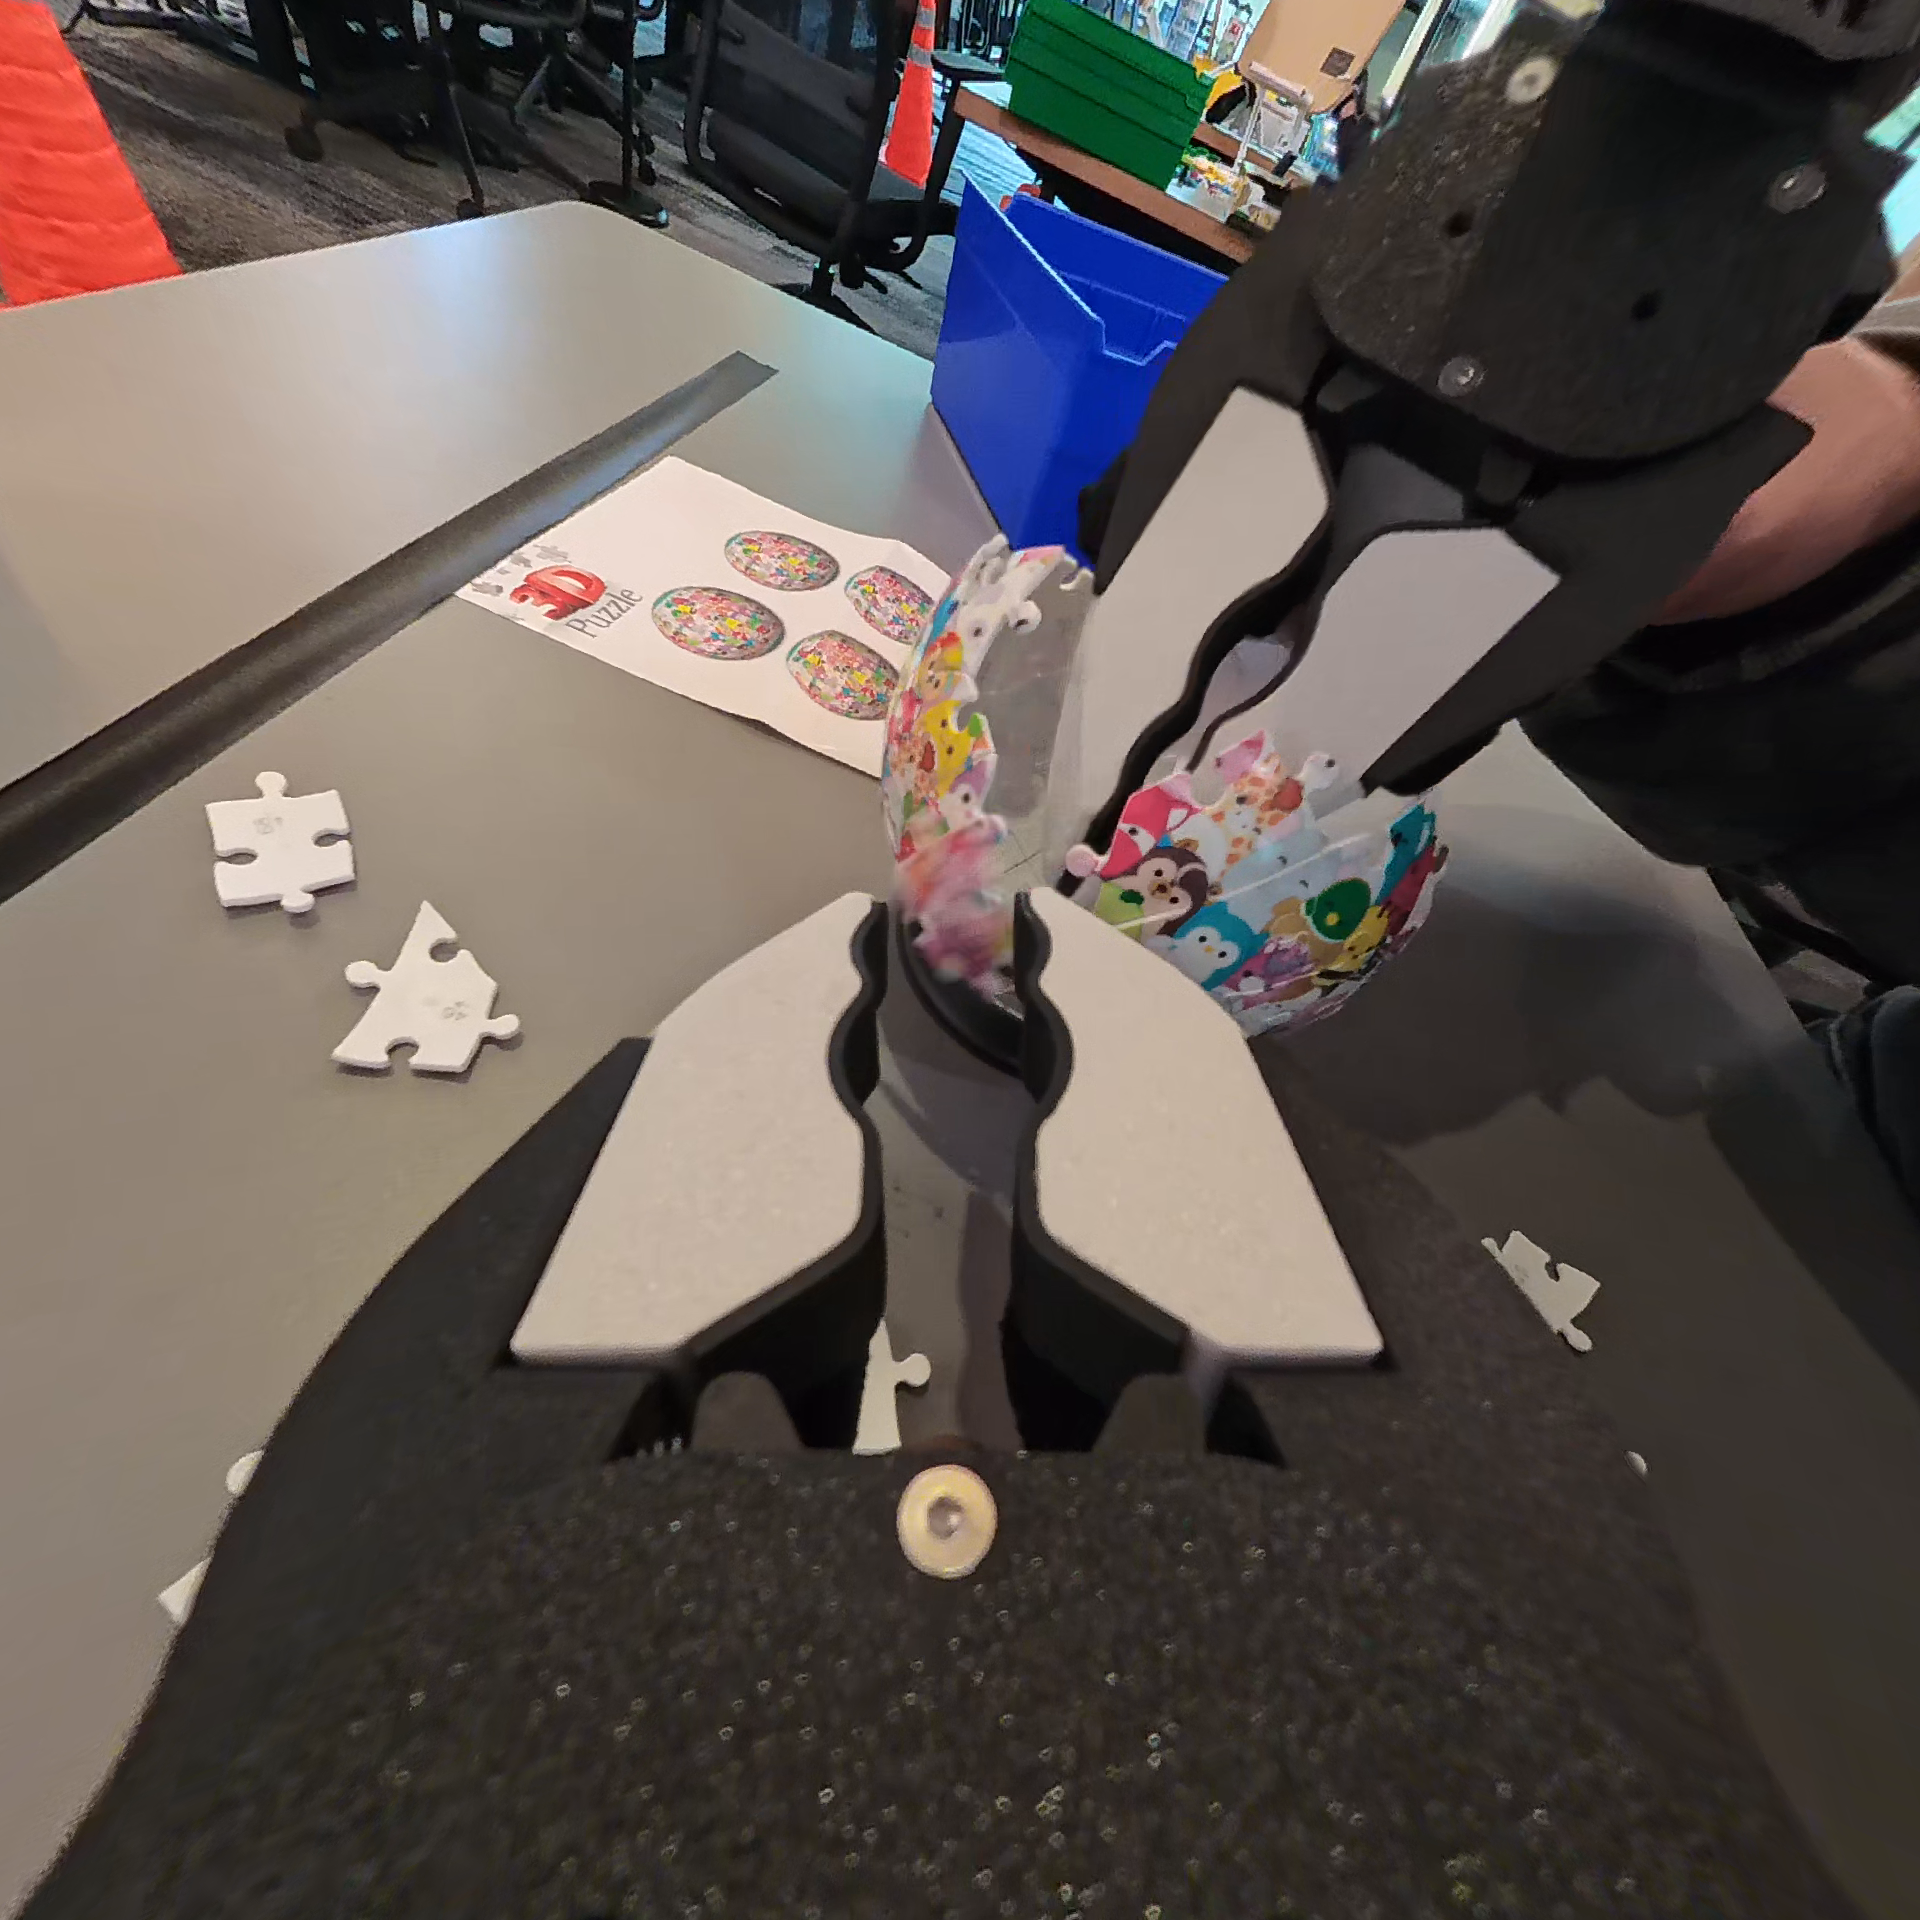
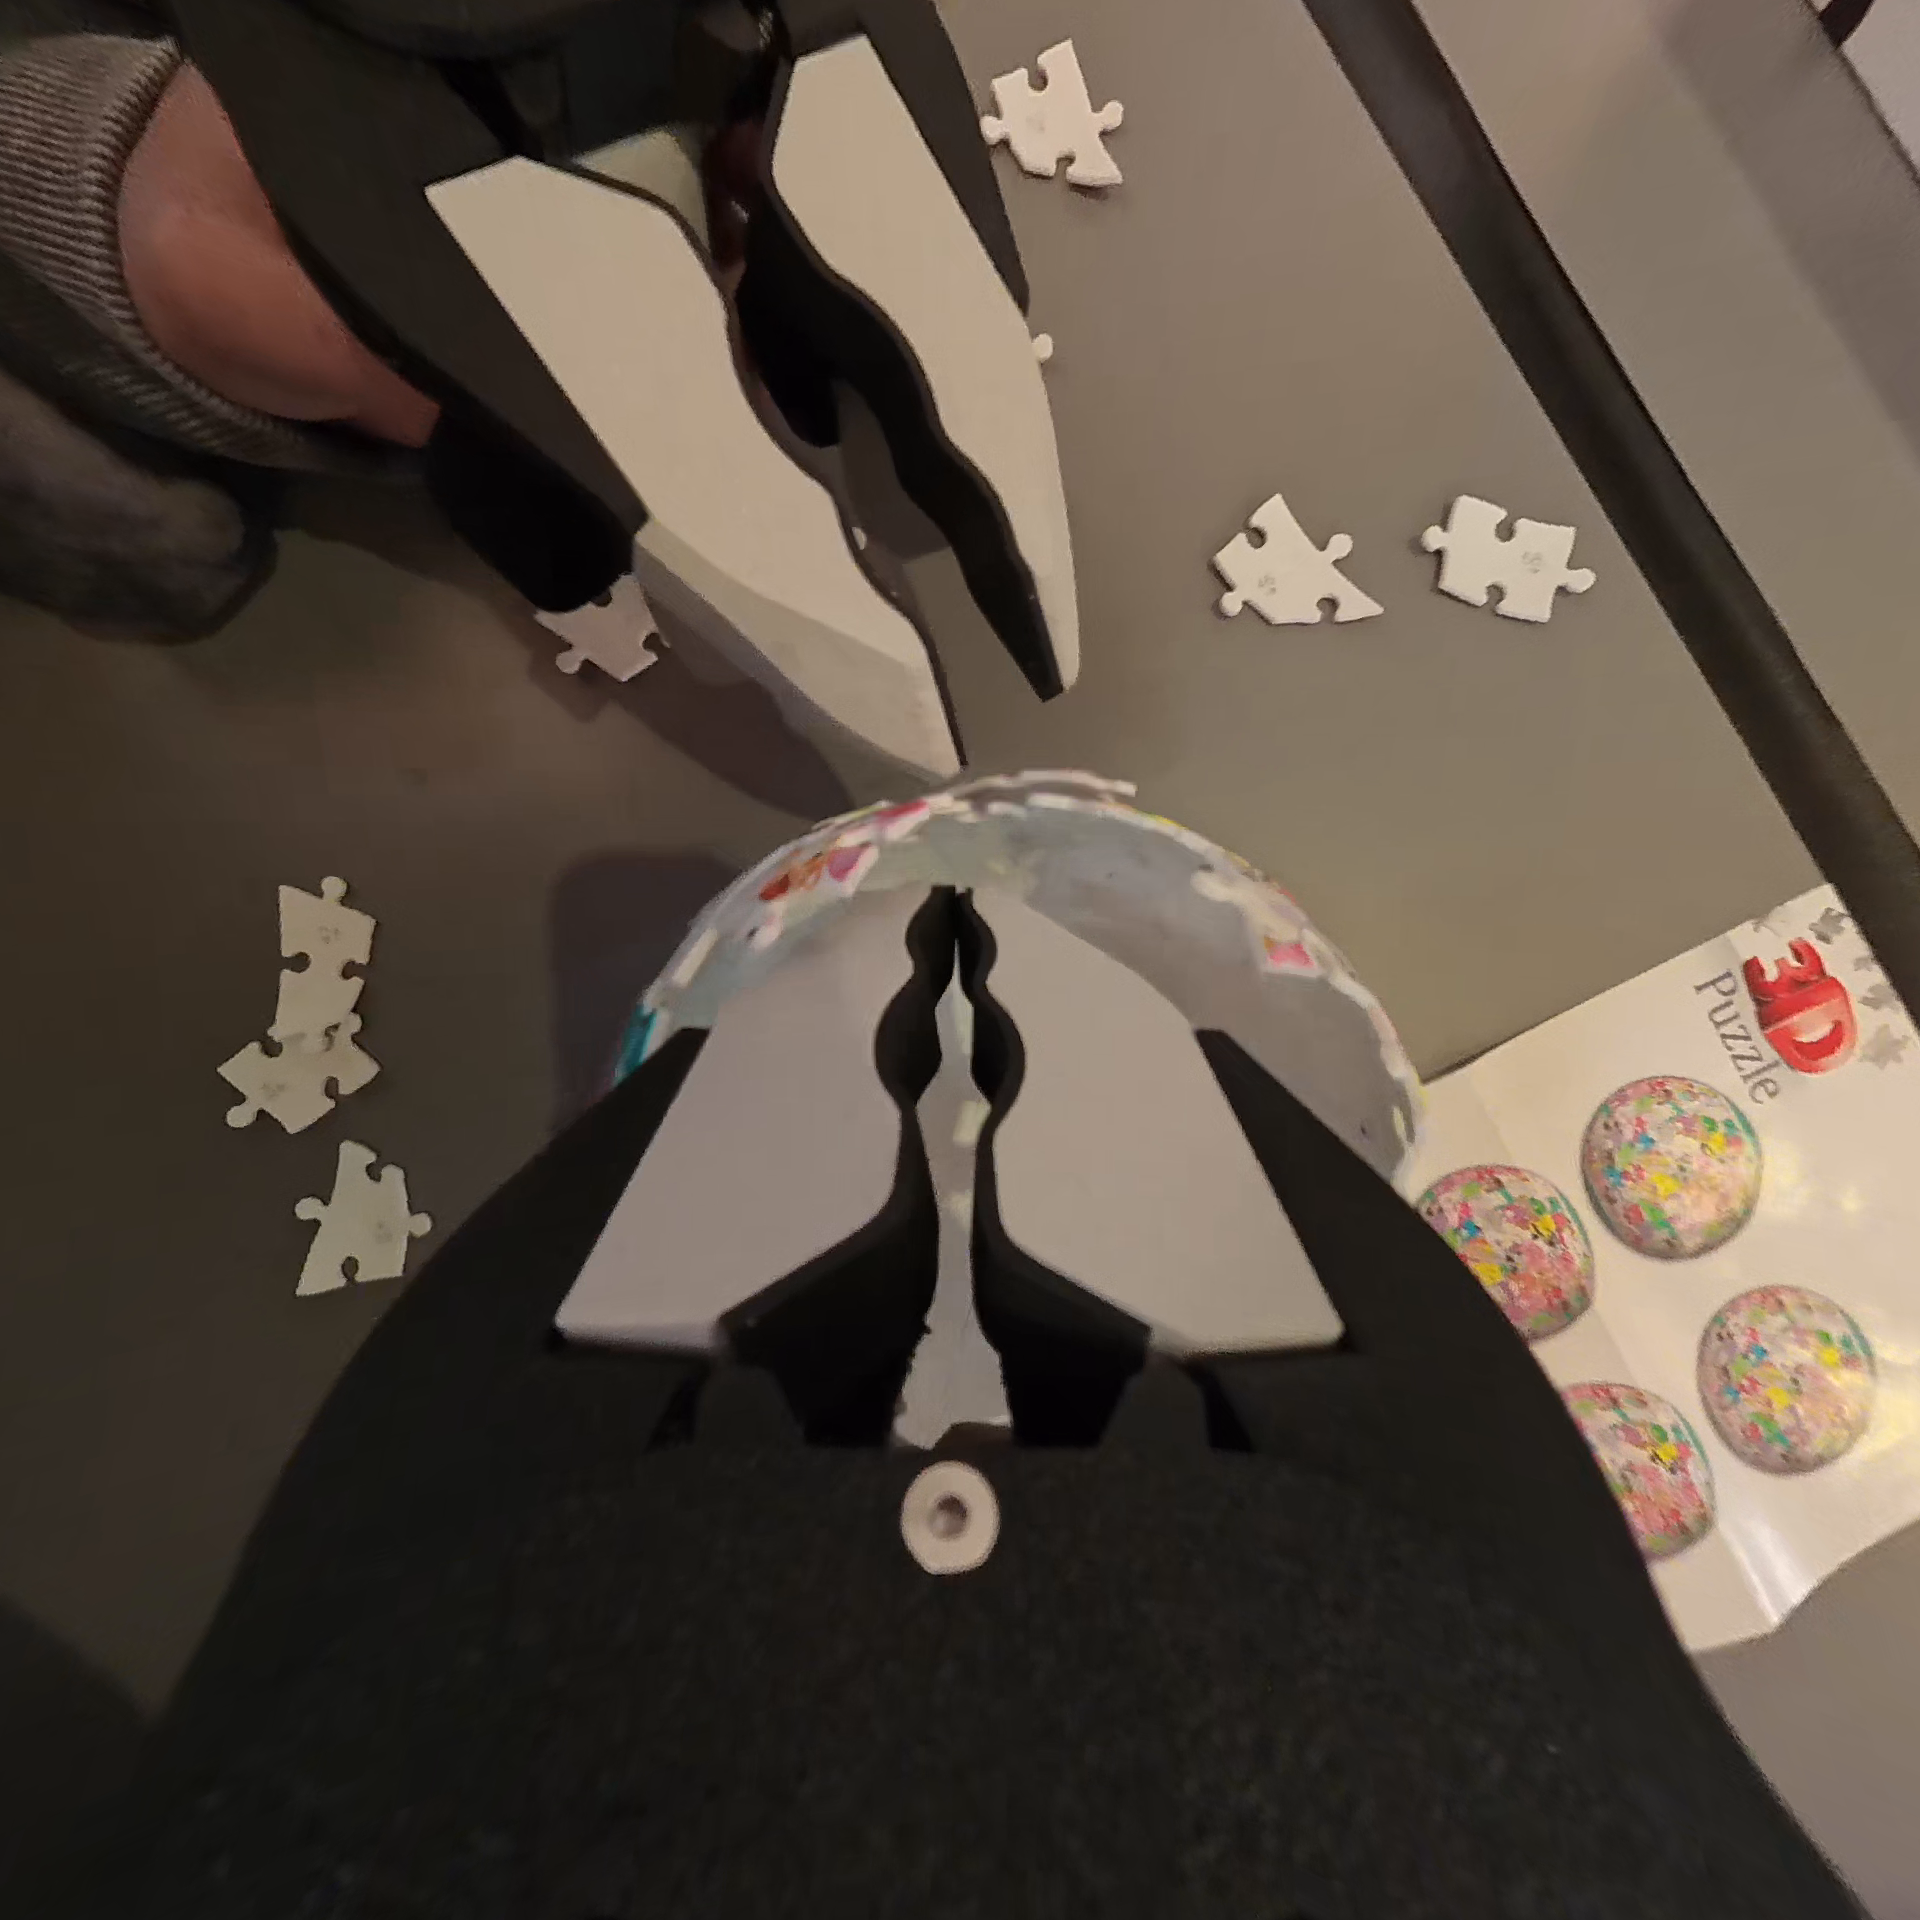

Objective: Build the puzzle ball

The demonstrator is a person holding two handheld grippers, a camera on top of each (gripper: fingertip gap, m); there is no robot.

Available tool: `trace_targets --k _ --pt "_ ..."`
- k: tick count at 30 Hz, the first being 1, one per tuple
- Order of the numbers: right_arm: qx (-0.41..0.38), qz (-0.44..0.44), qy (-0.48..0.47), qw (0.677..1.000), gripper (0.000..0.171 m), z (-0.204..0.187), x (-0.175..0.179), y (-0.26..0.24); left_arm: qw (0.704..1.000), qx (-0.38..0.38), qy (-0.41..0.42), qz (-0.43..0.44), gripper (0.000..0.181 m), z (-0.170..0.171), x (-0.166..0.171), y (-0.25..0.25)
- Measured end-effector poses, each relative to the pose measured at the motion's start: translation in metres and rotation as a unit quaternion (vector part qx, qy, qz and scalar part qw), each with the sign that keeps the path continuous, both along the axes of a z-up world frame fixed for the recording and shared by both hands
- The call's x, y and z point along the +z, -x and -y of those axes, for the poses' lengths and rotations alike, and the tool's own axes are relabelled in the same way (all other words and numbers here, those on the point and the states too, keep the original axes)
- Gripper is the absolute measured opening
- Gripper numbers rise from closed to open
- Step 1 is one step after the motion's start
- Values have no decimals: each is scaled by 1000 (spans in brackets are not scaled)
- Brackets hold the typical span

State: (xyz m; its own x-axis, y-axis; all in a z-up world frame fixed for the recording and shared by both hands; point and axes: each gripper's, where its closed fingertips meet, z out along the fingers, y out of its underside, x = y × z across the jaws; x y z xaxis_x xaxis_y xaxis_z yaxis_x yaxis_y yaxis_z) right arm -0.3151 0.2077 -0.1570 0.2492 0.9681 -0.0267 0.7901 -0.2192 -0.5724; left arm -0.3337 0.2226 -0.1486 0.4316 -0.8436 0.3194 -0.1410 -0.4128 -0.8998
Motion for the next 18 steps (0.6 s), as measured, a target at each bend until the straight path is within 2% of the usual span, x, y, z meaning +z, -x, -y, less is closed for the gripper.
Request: trace_targets --k 7,12,15,18 --pt "-56 -39 -47 997 0 1 31 -33 1000 -5 -1 -8 22 1 -2 -3" --pt "-78 -169 -119 975 0 13 68 -72 999 46 -23 6 22 -14 7 16" --pt "-113 -231 -148 955 1 19 60 -106 997 71 4 -13 22 -31 -3 28" --pt "-135 -265 -93 950 4 36 36 -126 991 35 26 -129 25 -39 -30 31"
